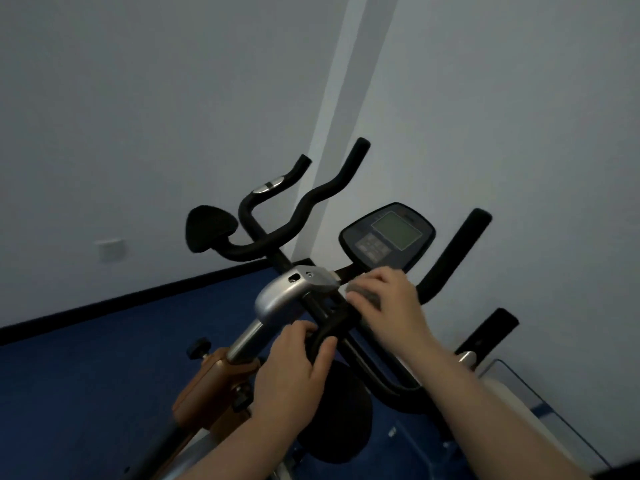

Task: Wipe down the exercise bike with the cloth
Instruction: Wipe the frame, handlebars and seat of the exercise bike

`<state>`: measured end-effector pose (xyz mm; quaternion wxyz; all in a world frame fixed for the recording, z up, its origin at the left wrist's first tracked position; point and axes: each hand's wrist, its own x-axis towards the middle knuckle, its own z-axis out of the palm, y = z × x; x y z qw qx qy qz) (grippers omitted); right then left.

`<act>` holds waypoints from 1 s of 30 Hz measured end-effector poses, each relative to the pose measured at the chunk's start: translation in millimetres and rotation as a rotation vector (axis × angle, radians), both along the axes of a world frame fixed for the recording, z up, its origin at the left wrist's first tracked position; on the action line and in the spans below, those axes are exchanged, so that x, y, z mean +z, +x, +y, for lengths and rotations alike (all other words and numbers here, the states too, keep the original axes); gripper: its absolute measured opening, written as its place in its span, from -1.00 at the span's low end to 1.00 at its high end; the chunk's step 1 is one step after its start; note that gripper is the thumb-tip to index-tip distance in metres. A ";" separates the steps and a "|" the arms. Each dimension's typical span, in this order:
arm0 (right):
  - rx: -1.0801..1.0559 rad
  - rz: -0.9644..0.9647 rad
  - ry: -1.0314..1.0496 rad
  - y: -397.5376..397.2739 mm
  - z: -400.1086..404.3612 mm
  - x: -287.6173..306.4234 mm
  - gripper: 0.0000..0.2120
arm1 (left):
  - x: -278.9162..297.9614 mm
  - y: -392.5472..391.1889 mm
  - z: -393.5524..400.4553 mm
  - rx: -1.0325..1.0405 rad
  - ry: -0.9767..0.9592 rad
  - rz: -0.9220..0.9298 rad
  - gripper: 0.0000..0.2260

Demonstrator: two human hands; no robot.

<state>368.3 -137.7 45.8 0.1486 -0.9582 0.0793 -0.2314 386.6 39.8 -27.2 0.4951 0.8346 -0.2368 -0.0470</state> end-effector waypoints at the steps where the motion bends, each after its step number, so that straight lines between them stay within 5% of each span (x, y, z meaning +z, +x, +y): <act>1: 0.012 -0.049 0.025 -5.4 9.4 -7.0 -0.84 | 1.9 0.1 -1.7 -0.013 -0.032 -0.010 -0.83; 4: 0.065 -0.097 -0.064 -11.9 6.0 -7.3 -0.83 | 8.1 -0.3 -0.8 -0.066 -0.070 -0.019 -0.94; 9: -0.266 -0.242 0.084 -13.7 3.8 -3.1 -0.84 | 18.0 14.9 2.0 -0.194 0.007 -0.044 -0.79; 13: -0.117 -0.106 -0.001 -23.7 8.8 -4.0 -0.80 | 31.4 34.1 -16.9 -0.260 0.057 -0.053 -0.75; 18: -0.401 -0.224 0.137 -29.7 -25.2 12.9 -0.65 | 37.6 41.6 -39.9 -0.285 0.052 -0.011 -0.75; 23: -0.150 -0.092 0.024 -38.1 -26.9 6.5 -0.66 | 45.9 35.7 -65.7 -0.236 0.080 -0.049 -0.74; 27: -0.248 -0.171 0.076 -44.9 -66.1 26.8 -0.72 | 57.1 32.6 -88.8 -0.210 0.033 -0.077 -0.72; 30: -0.035 -0.027 -0.090 -48.0 -63.6 23.0 -0.64 | 62.9 24.3 -112.8 -0.205 0.106 -0.130 -0.73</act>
